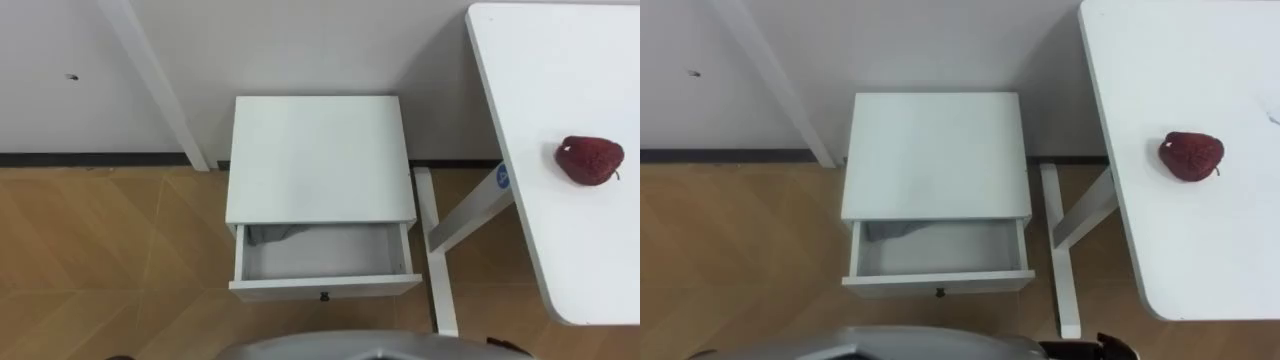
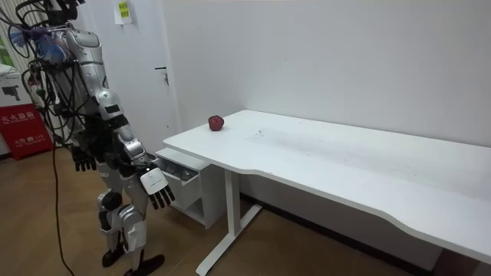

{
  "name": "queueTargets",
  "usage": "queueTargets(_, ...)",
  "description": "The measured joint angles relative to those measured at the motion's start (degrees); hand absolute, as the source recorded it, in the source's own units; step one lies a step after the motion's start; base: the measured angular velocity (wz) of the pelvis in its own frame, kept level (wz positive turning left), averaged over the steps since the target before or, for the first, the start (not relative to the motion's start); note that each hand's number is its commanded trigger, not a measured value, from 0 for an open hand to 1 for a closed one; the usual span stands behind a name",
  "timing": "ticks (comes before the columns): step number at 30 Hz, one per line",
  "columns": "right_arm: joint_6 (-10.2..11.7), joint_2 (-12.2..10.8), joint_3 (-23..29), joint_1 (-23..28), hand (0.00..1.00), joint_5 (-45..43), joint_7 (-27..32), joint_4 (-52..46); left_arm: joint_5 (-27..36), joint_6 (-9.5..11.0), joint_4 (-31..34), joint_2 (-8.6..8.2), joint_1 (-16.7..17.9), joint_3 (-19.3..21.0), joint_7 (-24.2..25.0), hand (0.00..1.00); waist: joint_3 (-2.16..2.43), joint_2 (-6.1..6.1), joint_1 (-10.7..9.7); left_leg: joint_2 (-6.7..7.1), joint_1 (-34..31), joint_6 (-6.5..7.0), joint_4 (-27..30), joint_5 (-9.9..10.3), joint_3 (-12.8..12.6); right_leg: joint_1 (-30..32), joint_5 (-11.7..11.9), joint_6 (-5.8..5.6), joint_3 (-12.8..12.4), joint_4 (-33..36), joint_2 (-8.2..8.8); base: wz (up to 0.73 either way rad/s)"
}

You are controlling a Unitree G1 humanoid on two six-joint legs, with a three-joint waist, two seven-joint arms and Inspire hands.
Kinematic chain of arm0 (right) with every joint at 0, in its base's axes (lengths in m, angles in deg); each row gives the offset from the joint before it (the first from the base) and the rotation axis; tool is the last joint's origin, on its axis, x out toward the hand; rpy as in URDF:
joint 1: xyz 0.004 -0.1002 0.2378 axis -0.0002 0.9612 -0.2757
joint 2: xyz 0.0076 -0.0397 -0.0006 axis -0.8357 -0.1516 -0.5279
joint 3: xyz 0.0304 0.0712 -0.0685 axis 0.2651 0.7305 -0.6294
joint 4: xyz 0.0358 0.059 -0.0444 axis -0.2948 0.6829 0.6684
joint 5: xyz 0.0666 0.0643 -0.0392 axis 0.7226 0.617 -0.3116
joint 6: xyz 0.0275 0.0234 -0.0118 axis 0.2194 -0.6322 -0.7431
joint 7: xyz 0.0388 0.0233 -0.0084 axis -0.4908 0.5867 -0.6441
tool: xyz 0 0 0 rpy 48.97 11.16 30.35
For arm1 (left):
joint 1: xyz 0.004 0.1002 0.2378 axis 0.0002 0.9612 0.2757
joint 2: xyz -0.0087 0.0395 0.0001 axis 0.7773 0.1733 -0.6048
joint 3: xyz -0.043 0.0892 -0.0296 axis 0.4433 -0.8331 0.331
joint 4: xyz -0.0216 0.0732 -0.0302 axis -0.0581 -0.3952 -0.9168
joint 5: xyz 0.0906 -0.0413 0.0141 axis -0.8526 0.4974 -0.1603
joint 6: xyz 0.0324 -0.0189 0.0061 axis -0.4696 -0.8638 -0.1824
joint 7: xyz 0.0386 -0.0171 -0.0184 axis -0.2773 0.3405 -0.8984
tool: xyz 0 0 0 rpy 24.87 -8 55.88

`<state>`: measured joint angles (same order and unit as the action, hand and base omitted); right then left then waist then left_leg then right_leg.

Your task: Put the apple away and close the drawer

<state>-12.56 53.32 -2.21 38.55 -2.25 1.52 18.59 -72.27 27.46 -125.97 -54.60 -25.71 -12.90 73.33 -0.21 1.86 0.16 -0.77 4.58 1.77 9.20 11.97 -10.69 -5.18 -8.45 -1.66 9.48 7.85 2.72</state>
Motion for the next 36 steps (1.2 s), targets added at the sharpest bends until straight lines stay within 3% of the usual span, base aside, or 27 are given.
queueTargets(6, 0.02, 0.00, -0.54, 0.01, 0.00, 1.81, 0.24, -0.01, -0.06, 0.00, 0.07, 0.00, -0.04, 0.00, 0.00, 0.00, 0.00, 0.01, 0.15, 0.00, -0.01, 0.00, -0.01, 0.00, 0.00, 0.09, 0.00, 0.00, -0.06, 0.01, -0.01, 0.00)
queueTargets(10, 0.16, -0.26, -1.62, 0.09, 0.00, 12.28, 1.90, 0.00, 0.42, 0.27, 0.05, -0.06, -0.43, -0.38, 0.00, 0.00, 0.00, -0.07, -0.02, -0.01, 0.09, 0.00, 0.01, 0.00, -0.05, -0.15, 0.00, 0.00, -0.30, 0.02, -0.02, 0.00)
queueTargets(13, 0.24, -0.31, 3.99, 0.41, 0.00, 22.99, 2.01, -0.05, 0.34, 1.30, 0.04, -0.09, -0.44, 1.49, 0.00, 0.00, -0.05, -0.10, -0.43, 0.01, 0.39, 0.03, 0.02, 0.02, -0.12, -0.32, 0.00, 0.00, -0.15, 0.04, 0.00, 0.00)
queueTargets(15, 0.24, -0.30, 8.25, 0.32, 0.00, 31.59, 2.27, -1.18, 0.40, 1.55, 0.04, 0.05, -0.23, 3.20, -0.04, 0.00, -0.38, -0.13, -1.17, 0.00, 1.06, 0.03, -0.07, 0.03, -0.19, -0.89, -0.02, -0.02, -0.16, 0.04, -0.01, 0.00)
queueTargets(17, 0.66, -0.29, 13.04, 1.11, 0.00, 44.27, 2.45, -2.67, 0.46, 2.37, -0.04, 0.27, 0.07, 4.42, -0.16, 0.00, -0.39, -0.08, -2.66, -0.01, 1.15, 0.06, -0.02, 0.12, -0.24, -0.94, -0.02, -0.02, -0.06, 0.01, -0.01, 0.00)
queueTargets(20, 1.45, -0.33, 19.70, 1.95, 0.00, 60.01, 3.90, -5.95, 0.47, 3.56, -0.40, 0.91, 0.17, 5.09, -0.15, 0.00, -0.22, -0.36, -3.77, -0.03, 1.09, 0.07, -0.17, 0.23, -0.41, -0.87, -0.02, -0.02, -0.44, 0.16, -0.04, -0.04)
queueTargets(23, 2.71, -0.32, 24.27, 2.68, 0.00, 69.65, 5.91, -8.91, 0.52, 4.10, -0.41, 1.41, 0.18, 6.76, -0.15, 0.00, -0.02, -0.29, -4.68, -0.14, 1.27, 0.07, -0.23, 0.23, -1.17, -0.56, -0.02, -0.02, -1.34, 0.62, -0.15, -0.12)
queueTargets(29, 3.90, -0.19, 29.77, 2.38, 0.00, 76.81, 11.74, -13.00, 0.69, 4.15, -0.24, 2.86, 0.13, 7.22, -0.04, 0.00, 0.44, 0.52, -5.36, -0.17, 0.95, 0.09, -0.14, 0.23, -2.18, 0.92, -0.24, -0.01, -2.19, 2.03, -0.10, -0.10)
queueTargets(33, 4.73, -0.17, 30.87, 2.35, 0.00, 78.56, 16.96, -22.13, 0.62, 3.94, 1.89, 3.26, 1.55, 7.42, 0.02, 0.00, 0.43, 1.26, -6.23, -0.17, 0.25, 0.10, 0.42, 0.22, -2.63, 2.28, -0.46, 0.04, -2.27, 2.75, 0.03, -0.06)
queueTargets(36, 6.80, 0.78, 33.55, 1.19, 0.00, 78.44, 21.28, -28.37, 0.34, 3.95, 2.01, 3.60, 1.64, 8.25, 0.02, 0.00, 0.30, 1.70, -6.78, 0.15, -0.10, 0.11, 0.47, 0.21, -2.74, 2.25, -0.48, 0.05, -2.21, 2.76, 0.04, 0.01)
